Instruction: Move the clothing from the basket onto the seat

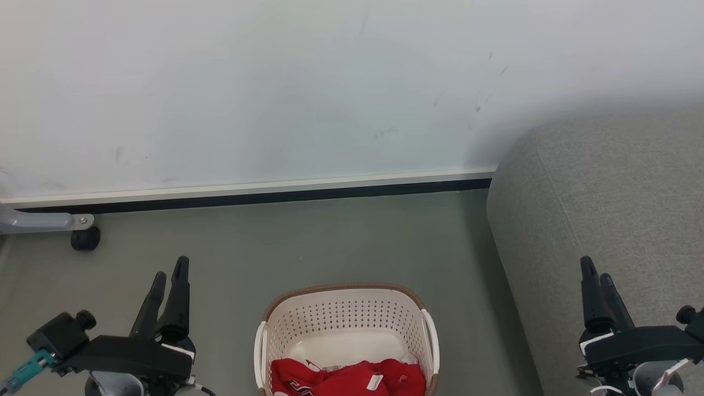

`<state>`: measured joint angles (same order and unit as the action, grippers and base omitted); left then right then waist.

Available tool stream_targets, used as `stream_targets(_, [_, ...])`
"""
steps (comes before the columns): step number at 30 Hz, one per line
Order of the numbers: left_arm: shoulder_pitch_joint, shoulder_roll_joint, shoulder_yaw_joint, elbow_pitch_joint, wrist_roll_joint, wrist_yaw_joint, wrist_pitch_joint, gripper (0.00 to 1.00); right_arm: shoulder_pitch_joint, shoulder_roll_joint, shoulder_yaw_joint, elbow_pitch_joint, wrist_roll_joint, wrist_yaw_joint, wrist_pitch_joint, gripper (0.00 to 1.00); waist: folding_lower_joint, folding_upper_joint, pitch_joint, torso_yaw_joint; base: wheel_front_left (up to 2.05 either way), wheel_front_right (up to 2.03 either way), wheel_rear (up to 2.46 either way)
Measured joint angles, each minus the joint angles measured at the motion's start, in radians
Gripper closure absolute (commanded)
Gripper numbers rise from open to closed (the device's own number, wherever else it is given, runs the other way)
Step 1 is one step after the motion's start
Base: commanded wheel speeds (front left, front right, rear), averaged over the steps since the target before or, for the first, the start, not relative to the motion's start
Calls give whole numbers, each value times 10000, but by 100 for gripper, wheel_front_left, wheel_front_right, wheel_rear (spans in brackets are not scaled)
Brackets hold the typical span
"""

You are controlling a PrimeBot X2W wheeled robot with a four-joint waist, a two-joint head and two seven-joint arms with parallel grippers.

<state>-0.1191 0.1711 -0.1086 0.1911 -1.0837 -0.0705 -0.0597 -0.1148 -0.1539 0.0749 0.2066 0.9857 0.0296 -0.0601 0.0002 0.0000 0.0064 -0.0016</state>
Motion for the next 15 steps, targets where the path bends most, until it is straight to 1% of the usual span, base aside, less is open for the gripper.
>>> stream_targets(9, [-63, 366, -539, -75, 1645, 458, -316, 0, -25, -293, 652, -8, -1732, -311, -334, 0, 0, 0, 28, -5, 0, 0, 0])
stream_targets(15, [-66, 495, -782, -67, 2360, 711, -562, 0, -47, -382, 989, 46, -2589, -485, -564, 0, 0, 0, 47, -12, 0, 0, 0])
